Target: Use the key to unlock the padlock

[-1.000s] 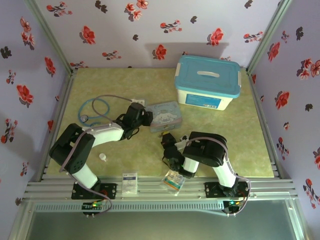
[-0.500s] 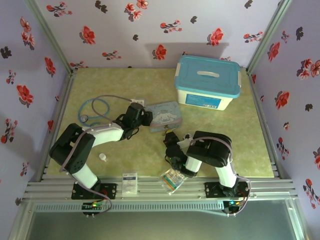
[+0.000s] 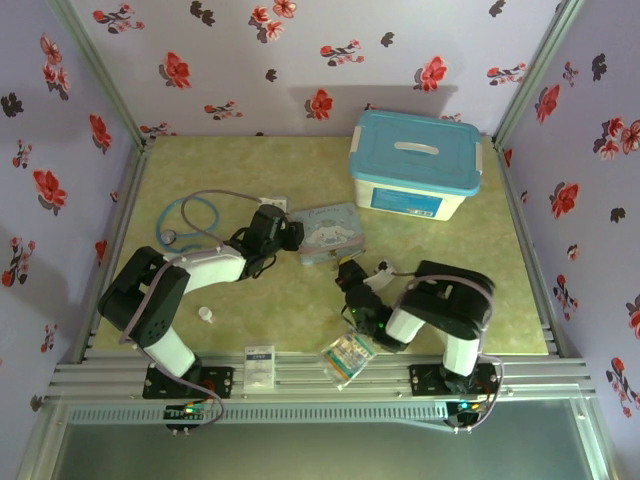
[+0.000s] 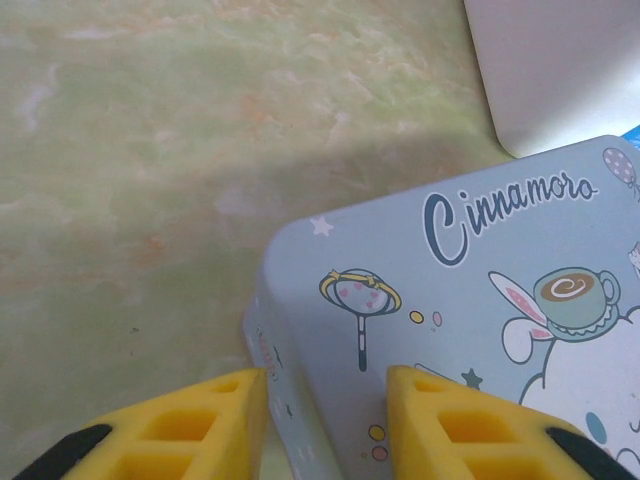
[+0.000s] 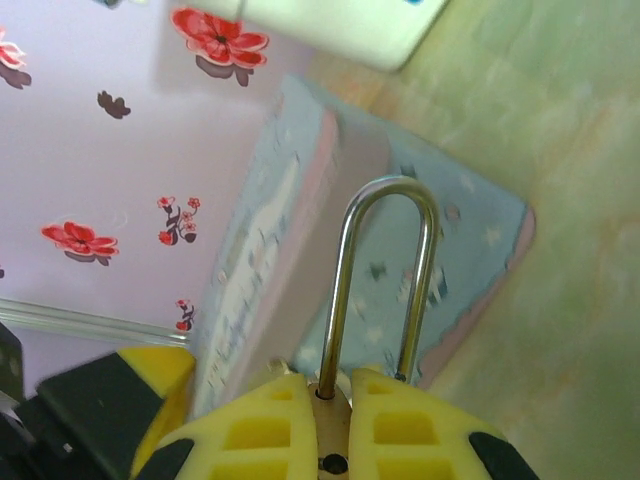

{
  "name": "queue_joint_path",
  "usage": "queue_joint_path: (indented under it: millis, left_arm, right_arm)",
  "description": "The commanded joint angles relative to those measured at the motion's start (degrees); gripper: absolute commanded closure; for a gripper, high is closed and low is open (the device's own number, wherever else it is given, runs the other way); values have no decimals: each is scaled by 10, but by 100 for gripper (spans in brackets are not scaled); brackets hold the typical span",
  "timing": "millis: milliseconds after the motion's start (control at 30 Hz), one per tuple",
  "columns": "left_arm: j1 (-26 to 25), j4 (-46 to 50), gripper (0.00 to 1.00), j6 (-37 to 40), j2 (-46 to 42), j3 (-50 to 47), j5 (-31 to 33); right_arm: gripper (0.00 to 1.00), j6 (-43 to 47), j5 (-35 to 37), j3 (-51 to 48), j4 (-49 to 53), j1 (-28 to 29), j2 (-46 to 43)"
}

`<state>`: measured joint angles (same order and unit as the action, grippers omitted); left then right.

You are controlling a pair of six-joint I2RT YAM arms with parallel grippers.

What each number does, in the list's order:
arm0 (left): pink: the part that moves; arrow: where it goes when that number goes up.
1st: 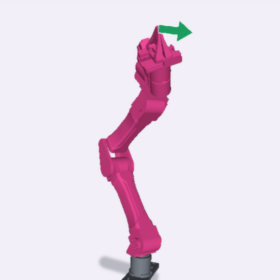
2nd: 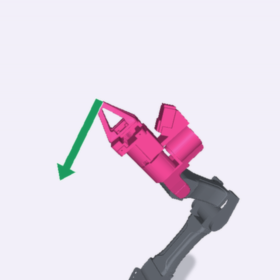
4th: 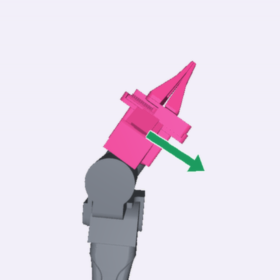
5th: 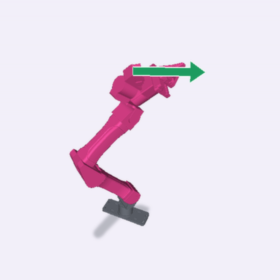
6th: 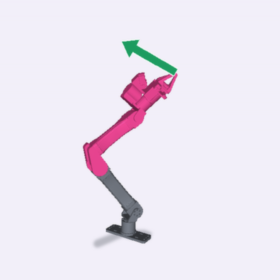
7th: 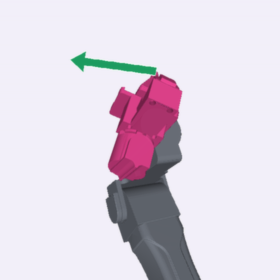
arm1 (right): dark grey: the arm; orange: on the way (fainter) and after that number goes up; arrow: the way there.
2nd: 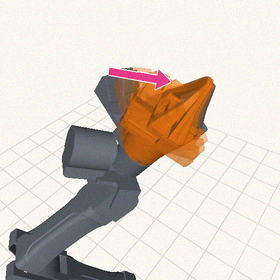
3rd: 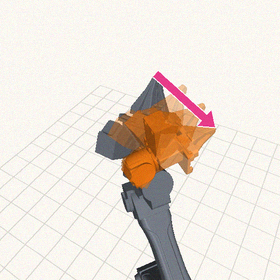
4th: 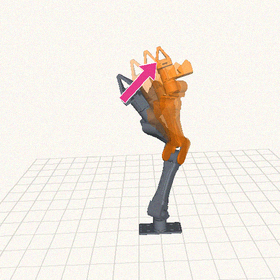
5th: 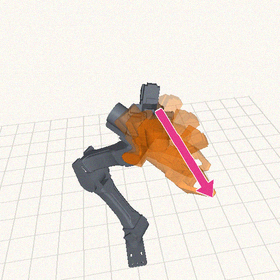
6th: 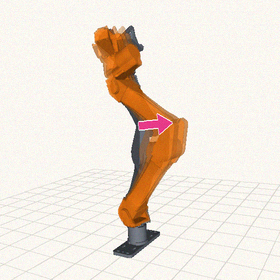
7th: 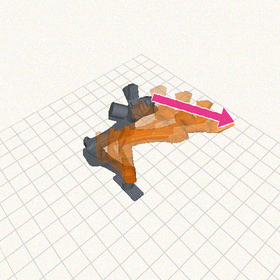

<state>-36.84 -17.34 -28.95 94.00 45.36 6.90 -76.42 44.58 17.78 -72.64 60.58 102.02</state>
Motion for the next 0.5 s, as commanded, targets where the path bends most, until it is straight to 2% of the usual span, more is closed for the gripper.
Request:
queue_joint_path:
  millis: [0,133,300,367,467]
  left_arm:
    - [17,116,64,22,16,-14,27]
    - [18,122,62,22,16,3,21]
    - [25,130,61,26,37,32,17]
    - [28,133,61,31,47,43,21]
    - [34,130,61,32,57,56,20]
  right_arm:
    - [100,36,-116,-21,131,-38,-105]
    - [100,61,-278,-4,359,-111,-244]
    - [100,128,-502,11,519,-235,-354]
    - [100,155,-573,19,564,-278,-378]
    - [100,167,-672,23,580,-339,-380]
